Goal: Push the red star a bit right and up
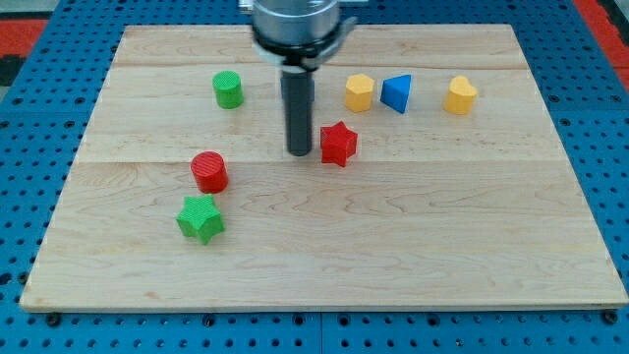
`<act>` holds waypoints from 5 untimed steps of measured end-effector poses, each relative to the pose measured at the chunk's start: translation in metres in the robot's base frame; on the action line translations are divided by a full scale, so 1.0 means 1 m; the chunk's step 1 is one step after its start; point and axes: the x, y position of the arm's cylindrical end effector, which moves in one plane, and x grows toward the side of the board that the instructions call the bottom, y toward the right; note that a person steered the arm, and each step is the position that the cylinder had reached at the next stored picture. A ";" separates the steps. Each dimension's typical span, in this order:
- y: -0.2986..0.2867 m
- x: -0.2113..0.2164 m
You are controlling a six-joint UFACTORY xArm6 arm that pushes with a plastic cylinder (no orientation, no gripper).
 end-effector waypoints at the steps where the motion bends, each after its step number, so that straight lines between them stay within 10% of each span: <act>1: 0.023 0.022; 5: 0.084 0.046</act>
